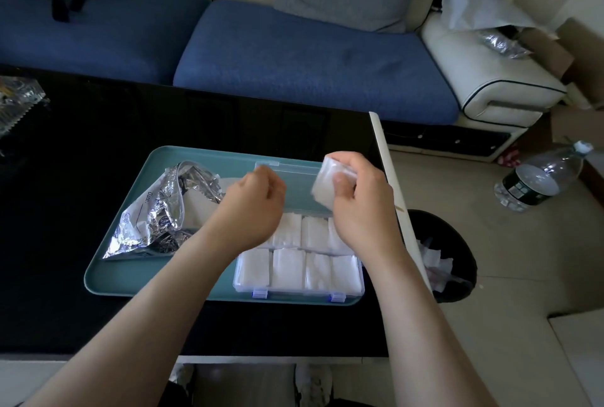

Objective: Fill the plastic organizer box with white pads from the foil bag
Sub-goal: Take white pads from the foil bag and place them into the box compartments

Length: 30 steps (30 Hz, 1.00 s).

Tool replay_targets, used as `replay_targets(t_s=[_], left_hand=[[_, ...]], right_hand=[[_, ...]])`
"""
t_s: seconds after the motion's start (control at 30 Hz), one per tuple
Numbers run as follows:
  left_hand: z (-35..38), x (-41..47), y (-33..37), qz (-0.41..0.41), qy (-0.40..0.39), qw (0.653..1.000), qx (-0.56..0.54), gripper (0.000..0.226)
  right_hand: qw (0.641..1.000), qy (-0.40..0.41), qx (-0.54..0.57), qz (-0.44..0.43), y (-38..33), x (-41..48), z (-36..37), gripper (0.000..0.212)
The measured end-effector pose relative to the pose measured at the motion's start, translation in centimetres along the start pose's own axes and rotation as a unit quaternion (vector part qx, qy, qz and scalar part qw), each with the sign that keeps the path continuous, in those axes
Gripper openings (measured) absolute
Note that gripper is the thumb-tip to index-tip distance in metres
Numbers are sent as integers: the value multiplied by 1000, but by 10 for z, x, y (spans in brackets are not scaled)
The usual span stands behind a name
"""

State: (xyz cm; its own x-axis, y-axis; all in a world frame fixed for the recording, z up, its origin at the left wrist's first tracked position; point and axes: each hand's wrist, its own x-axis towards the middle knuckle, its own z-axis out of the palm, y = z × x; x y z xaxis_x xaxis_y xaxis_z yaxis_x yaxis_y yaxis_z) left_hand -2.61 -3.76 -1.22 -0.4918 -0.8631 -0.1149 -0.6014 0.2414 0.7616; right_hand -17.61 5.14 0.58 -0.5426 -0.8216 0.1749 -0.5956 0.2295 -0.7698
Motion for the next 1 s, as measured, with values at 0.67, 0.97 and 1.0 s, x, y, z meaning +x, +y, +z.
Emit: replay_targets(t_s=[0.67,0.97,1.0], left_hand=[[1,-13,-11,95,-234,930,267,89],[-7,-12,-21,82,-221,946,220,51],[-6,-12,-22,80,-218,948,219,51]], right_hand=[[929,-275,50,243,20,-16,5,21],[938,-260,0,231,24,-26,23,23],[946,-245,-30,208,25,-27,27,23]])
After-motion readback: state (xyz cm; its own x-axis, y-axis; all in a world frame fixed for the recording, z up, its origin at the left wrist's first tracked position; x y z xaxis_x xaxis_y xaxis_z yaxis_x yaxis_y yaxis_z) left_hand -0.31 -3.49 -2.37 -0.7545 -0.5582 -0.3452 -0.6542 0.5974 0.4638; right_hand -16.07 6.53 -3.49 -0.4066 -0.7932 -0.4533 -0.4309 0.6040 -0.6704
